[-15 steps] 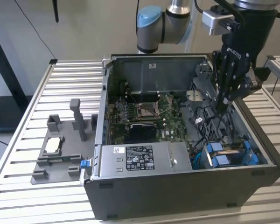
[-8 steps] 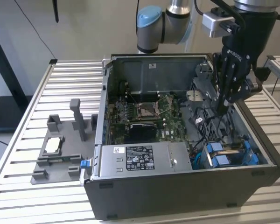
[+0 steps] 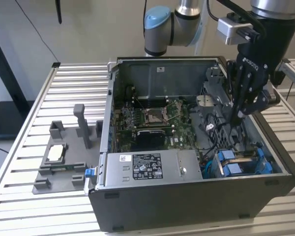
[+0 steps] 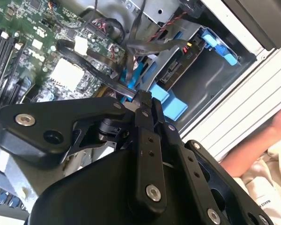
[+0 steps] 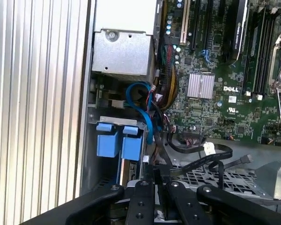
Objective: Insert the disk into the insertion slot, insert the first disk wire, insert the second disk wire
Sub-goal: 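Insert the second disk wire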
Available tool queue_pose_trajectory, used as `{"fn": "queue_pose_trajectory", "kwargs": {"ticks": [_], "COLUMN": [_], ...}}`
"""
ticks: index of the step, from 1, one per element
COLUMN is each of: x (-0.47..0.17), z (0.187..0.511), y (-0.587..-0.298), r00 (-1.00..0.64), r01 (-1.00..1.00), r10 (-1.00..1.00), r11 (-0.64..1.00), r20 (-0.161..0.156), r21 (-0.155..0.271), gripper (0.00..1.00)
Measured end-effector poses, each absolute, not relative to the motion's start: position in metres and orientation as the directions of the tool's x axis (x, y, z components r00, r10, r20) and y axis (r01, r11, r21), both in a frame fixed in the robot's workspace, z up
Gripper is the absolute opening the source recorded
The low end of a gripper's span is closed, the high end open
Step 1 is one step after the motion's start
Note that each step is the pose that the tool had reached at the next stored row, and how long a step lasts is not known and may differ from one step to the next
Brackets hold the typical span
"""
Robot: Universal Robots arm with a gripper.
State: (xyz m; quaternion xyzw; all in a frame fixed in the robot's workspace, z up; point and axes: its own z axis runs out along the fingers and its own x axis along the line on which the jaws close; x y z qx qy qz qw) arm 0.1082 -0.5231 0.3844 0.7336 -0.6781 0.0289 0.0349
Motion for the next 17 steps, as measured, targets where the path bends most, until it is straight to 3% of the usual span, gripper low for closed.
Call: {"fn": "queue_pose_trajectory", "kwargs": {"ticks": [10, 17], "x": [0.119, 0.128], "z": [0.379, 0.377], "y": [-0.531, -0.536], "r00": [0.08, 0.081], "r01": [-0.997, -0.996], "r10": [-0.994, -0.996], "r11": [-0.078, -0.079], "r20": [0.081, 0.043], "r21": [0.029, 0.042], "gripper": [0.16, 0.16]}}
